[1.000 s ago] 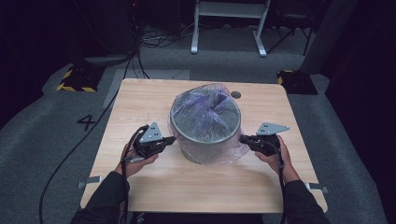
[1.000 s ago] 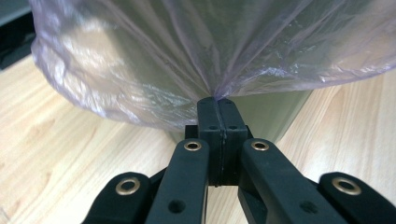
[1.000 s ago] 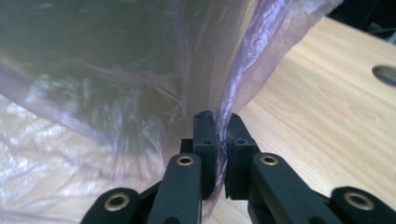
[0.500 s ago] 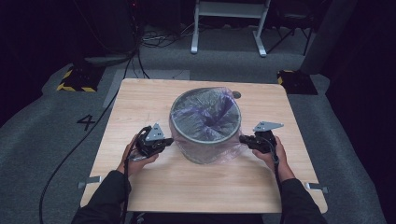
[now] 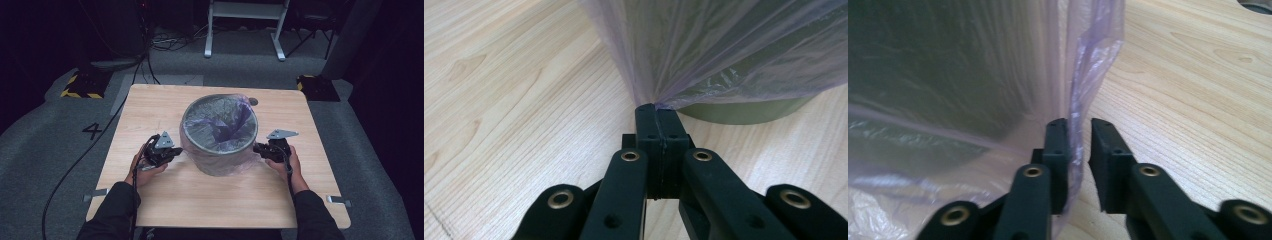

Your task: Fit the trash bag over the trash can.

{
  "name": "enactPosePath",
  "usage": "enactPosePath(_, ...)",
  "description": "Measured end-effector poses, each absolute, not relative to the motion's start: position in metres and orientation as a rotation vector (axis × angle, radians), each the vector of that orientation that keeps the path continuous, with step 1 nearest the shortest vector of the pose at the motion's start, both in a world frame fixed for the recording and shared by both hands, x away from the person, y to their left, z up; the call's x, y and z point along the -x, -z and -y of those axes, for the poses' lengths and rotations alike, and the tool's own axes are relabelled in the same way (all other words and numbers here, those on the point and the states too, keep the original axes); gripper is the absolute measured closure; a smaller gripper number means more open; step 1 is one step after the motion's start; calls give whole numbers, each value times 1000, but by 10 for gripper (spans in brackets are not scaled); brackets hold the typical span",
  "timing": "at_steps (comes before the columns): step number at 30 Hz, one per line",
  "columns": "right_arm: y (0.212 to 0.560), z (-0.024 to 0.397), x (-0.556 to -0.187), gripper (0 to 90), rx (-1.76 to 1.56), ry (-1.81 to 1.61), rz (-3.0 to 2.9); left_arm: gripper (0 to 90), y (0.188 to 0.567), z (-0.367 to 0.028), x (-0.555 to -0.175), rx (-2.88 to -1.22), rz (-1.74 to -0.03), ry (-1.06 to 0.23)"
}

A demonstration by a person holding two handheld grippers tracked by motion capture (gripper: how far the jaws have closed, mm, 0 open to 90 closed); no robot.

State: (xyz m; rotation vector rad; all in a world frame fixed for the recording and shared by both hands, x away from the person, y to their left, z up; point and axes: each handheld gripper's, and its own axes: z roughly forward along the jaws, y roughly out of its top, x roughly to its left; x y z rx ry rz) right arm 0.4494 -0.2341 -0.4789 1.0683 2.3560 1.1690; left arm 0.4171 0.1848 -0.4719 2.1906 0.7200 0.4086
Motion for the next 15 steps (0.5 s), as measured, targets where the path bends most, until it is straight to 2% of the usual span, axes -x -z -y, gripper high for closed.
enactPosePath(2, 479, 235, -449, 707, -1069, -1182, -2346, 900, 473, -187, -417, -2177, -728, -413)
enactPosePath(3, 479, 235, -448, 655, -1071, -1186, -2339, 899, 472, -188, -417, -2171, -734, -417)
enactPosePath(4, 479, 236, -448, 635, -1071, -1196, -2338, 871, 472, -189, -417, -2165, -740, -423)
enactPosePath(5, 479, 237, -448, 611, -1072, -1206, -2339, 800, 472, -191, -417, -2164, -753, -426)
enactPosePath(8, 480, 241, -444, 500, -1067, -1218, -2350, 675, 471, -195, -415, -2135, -772, -412)
enactPosePath(9, 480, 243, -443, 454, -1070, -1219, -2352, 608, 470, -196, -414, -2126, -783, -411)
enactPosePath(12, 479, 248, -438, 346, -1064, -1238, -2338, 498, 467, -201, -409, -2098, -778, -412)
enactPosePath(15, 474, 253, -433, 290, -1031, -1266, -2324, 329, 466, -203, -403, -2085, -802, -405)
